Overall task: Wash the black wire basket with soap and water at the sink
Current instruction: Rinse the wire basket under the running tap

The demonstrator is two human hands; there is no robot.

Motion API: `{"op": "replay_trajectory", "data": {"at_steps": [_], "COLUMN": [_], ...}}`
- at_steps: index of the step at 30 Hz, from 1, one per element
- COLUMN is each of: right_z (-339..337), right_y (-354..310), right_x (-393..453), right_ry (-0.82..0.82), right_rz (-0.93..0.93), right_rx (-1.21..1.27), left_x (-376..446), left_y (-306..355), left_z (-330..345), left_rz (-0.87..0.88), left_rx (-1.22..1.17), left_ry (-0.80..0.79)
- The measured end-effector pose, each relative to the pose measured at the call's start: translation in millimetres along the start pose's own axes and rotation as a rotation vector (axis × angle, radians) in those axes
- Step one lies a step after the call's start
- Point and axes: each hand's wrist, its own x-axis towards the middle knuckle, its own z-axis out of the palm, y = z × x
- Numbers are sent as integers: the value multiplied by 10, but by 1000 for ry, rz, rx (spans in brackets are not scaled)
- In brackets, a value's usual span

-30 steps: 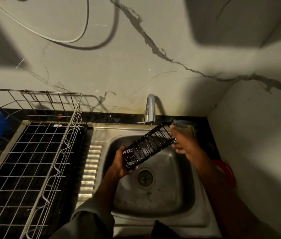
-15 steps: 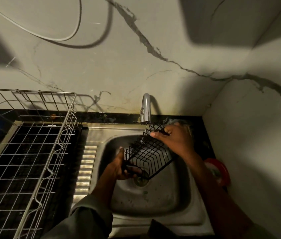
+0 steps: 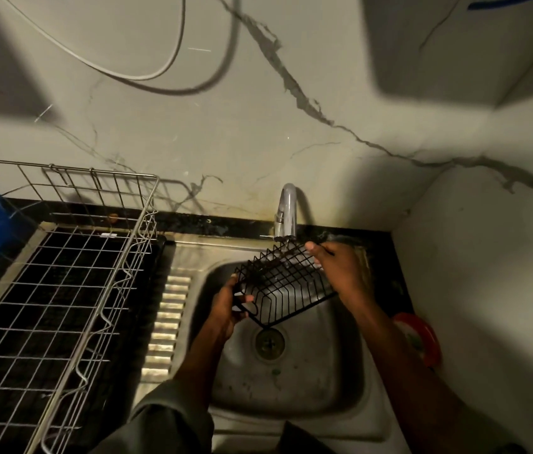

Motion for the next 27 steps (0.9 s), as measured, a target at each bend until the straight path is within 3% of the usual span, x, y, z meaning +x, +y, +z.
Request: {"op": "replay_trajectory", "data": {"at_steps": [13, 27], "right_z": [365, 42], "right_y": [-160, 276], "right_x": [78, -118], "right_ry": [-106, 232], "right_rz": [-81, 69], "right_rx": [18, 187], "left_x": [17, -17], "left_y": [-184, 6], "left_z": [29, 308], "left_rz": [-41, 145], "left_rx": [-166, 33], "left_ry": [63, 14]}}
